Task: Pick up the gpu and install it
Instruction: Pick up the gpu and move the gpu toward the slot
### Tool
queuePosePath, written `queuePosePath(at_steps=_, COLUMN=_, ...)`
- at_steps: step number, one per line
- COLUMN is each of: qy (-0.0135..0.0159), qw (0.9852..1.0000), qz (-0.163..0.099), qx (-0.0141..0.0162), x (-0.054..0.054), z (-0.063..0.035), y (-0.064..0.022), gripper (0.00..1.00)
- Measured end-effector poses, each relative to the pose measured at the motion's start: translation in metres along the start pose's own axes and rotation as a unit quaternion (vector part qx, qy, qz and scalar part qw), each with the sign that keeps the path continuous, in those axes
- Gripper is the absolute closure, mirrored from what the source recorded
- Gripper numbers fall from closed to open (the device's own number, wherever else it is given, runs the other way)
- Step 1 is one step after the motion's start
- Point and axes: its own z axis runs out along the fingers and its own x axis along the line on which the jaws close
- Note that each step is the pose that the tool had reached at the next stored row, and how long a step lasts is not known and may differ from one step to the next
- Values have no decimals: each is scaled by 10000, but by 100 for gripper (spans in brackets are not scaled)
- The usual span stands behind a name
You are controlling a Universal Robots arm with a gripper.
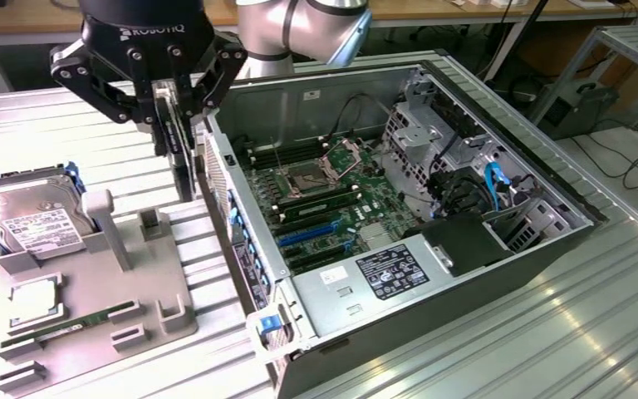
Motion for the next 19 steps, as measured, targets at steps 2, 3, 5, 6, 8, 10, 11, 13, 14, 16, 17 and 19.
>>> queuePosePath(at_steps=2, qy=0, qw=10000, qz=0, qx=0, x=-218, z=5, y=-2, gripper=73)
queuePosePath(at_steps=3, qy=0, qw=10000, qz=0, qx=0, x=-301, z=7, y=-3, gripper=73)
queuePosePath(at_steps=5, qy=1, qw=10000, qz=-57, qx=-1, x=-415, z=10, y=-4, gripper=73)
queuePosePath(at_steps=6, qy=1, qw=10000, qz=-57, qx=-1, x=-463, z=11, y=-4, gripper=73)
queuePosePath(at_steps=8, qy=1, qw=10000, qz=-57, qx=-1, x=-587, z=14, y=-6, gripper=73)
queuePosePath(at_steps=10, qy=1, qw=10000, qz=-57, qx=-1, x=-607, z=14, y=-6, gripper=73)
queuePosePath(at_steps=11, qy=1, qw=10000, qz=-57, qx=-1, x=-617, z=14, y=-6, gripper=73)
queuePosePath(at_steps=13, qy=1, qw=10000, qz=-57, qx=-1, x=-634, z=15, y=-6, gripper=73)
queuePosePath(at_steps=14, qy=1, qw=10000, qz=-57, qx=-2, x=-647, z=16, y=-6, gripper=73)
queuePosePath(at_steps=16, qy=1, qw=10000, qz=-57, qx=-1, x=-660, z=15, y=-6, gripper=73)
queuePosePath(at_steps=17, qy=1, qw=10000, qz=-56, qx=-2, x=-666, z=16, y=-6, gripper=73)
queuePosePath(at_steps=19, qy=1, qw=10000, qz=-57, qx=-1, x=-680, z=16, y=-6, gripper=73)
